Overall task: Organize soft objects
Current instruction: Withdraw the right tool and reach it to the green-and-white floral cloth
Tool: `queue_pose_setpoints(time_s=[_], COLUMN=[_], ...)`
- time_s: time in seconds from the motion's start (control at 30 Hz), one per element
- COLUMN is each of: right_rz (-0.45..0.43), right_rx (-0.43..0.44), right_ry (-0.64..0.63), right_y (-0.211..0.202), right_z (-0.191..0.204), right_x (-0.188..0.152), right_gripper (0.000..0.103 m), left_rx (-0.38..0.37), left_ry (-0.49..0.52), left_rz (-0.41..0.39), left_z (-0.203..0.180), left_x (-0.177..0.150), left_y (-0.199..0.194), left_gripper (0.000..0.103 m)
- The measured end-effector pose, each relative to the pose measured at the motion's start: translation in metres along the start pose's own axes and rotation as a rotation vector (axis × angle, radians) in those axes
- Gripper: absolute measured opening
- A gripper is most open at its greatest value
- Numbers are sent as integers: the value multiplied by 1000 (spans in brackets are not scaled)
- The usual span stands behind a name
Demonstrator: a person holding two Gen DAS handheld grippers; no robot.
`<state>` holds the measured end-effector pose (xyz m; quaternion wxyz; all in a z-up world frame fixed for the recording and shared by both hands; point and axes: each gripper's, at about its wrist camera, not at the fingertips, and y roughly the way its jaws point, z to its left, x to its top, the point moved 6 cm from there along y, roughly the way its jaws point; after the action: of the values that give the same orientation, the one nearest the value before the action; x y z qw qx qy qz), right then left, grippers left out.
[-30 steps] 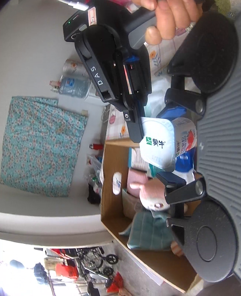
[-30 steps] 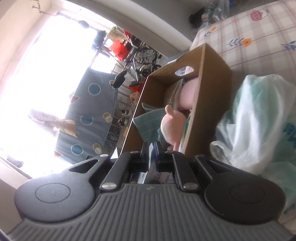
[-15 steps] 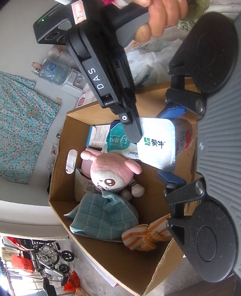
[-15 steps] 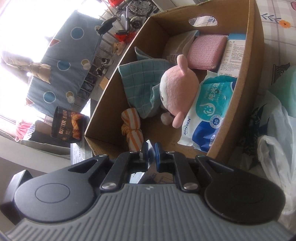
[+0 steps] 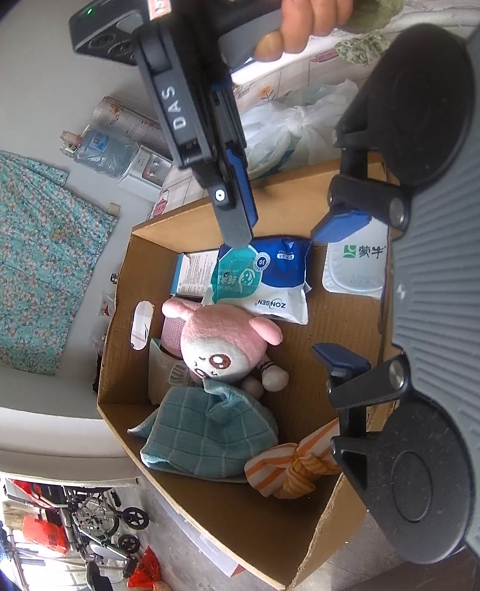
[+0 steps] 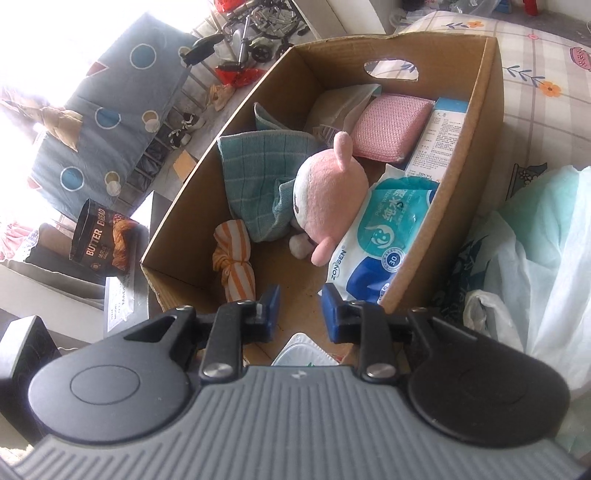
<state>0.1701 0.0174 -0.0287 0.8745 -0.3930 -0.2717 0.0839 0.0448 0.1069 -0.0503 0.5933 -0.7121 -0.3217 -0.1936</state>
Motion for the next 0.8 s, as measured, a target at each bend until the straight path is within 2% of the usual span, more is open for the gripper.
queue_pose_setpoints(time_s=[0.2, 0.23, 0.4, 0.5, 0.63, 0.8], right_rz=[-152, -180, -315, -392, -470, -478], right_rx=[20, 19, -32, -94, -204, -371], right_ry=[27, 33, 41, 66, 124, 195], right_y=[-38, -46, -97, -136, -187, -226], right_z=[-5, -7, -21, -41, -77, -126], right_x=[-9, -12, -29, -44, -72, -122], right_gripper=[37, 42, 50, 51, 52, 54], left_rx=[-20, -26, -95, -150, -199, -171], left_ry=[-4, 9, 112, 168, 264, 428], left_rz=[-68, -83, -141, -146, -114, -42], left_z=[-14, -21, -67, -98, -138, -165], left_x=[13, 16, 28, 30, 35, 59], left_y=[-9, -10, -14, -9, 9, 44], left_gripper=[67, 67, 72, 73, 73, 73])
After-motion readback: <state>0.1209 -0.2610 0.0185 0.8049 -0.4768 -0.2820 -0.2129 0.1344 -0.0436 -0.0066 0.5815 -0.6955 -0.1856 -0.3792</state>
